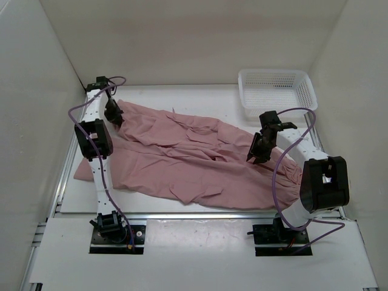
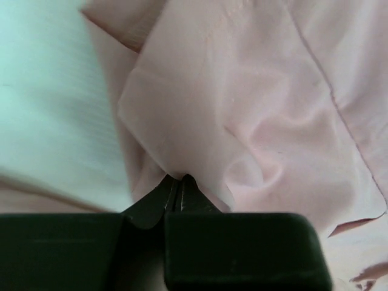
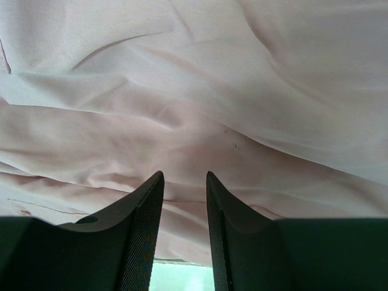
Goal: Fold and stack the trousers
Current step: Flatten the trousers out
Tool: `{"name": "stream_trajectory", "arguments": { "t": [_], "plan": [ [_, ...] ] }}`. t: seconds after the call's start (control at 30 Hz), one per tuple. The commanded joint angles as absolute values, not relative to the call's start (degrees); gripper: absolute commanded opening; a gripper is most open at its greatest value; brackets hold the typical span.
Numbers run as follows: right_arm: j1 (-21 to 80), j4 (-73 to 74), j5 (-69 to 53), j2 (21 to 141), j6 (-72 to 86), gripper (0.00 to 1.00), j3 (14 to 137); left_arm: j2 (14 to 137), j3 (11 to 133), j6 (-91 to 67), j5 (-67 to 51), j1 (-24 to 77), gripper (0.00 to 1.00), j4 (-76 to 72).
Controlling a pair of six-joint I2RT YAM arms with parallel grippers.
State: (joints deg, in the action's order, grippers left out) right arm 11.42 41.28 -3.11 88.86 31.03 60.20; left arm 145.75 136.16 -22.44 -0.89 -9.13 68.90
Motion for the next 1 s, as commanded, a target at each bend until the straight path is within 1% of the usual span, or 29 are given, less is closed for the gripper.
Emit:
{"name": "stream_trajectory", "arguments": {
  "t": [0.0,0.03,0.17,0.33,0.4,0.43,0.47,0.57,0.6,0.63,0.67,0.73,0.77,0.8,0.83,0.9,0.97],
  "plan": [
    [11.34,42.71,-2.64,88.86,30.41,0.39,63.1,136.86,139.57,-21.18,4.73,-8.96,0.1,69.96],
    [11.34,43.32,-1.94,88.86,30.41,0.39,63.11,133.37,139.57,-21.18,5.88,-8.96,0.1,70.48],
    [11.34,43.33,-1.41,88.33,30.41,0.39,63.11,126.94,135.71,-21.18,8.43,-12.3,0.1,71.01],
    [9.67,43.33,-1.41,87.19,29.88,0.39,63.11,123.93,127.72,-21.79,12.38,-14.58,0.1,71.02],
    [8.97,43.33,-1.41,85.96,29.36,0.39,62.5,123.93,126.39,-22.93,13.79,-14.59,0.1,71.62],
    [8.27,43.33,-1.41,85.0,29.36,0.39,62.49,123.93,126.39,-24.07,13.8,-15.37,0.12,72.15],
    [7.74,43.85,-1.41,84.47,29.36,0.39,62.49,124.62,126.39,-24.08,13.19,-15.99,0.23,72.68],
    [5.72,45.08,-1.41,82.18,28.13,0.39,61.96,123.93,125.78,-24.61,10.82,-16.0,0.63,72.69],
    [4.58,45.96,-0.71,81.48,27.52,0.39,61.96,122.79,125.77,-24.61,10.81,-15.3,0.85,72.69],
    [3.96,45.97,-0.7,80.17,26.81,0.39,61.96,122.26,125.77,-24.61,10.81,-14.68,0.91,72.69],
    [3.43,46.84,-0.09,79.46,26.81,0.39,61.96,121.65,125.77,-24.61,10.29,-13.37,0.93,72.69],
    [1.33,47.55,0.53,77.44,25.5,0.39,61.96,120.59,125.77,-24.61,10.28,-12.13,0.94,72.69],
    [0.54,48.16,0.53,76.82,25.49,0.39,61.96,119.63,124.81,-24.61,10.28,-11.08,0.91,72.69],
    [-1.13,48.16,0.53,76.29,24.79,0.38,61.96,119.1,124.02,-24.61,9.5,-10.47,0.86,71.82],
    [-2.01,48.16,-0.26,75.59,24.26,0.36,61.96,118.31,122.88,-23.83,8.54,-9.85,0.76,70.76],
    [-4.65,48.16,-1.66,75.59,24.26,0.33,61.96,118.3,120.24,-22.68,5.81,-7.83,0.64,68.74],
    [-7.19,46.59,-6.12,76.38,25.39,0.33,61.96,120.93,120.23,-22.15,4.23,-5.73,0.63,68.73]
  ]
}}
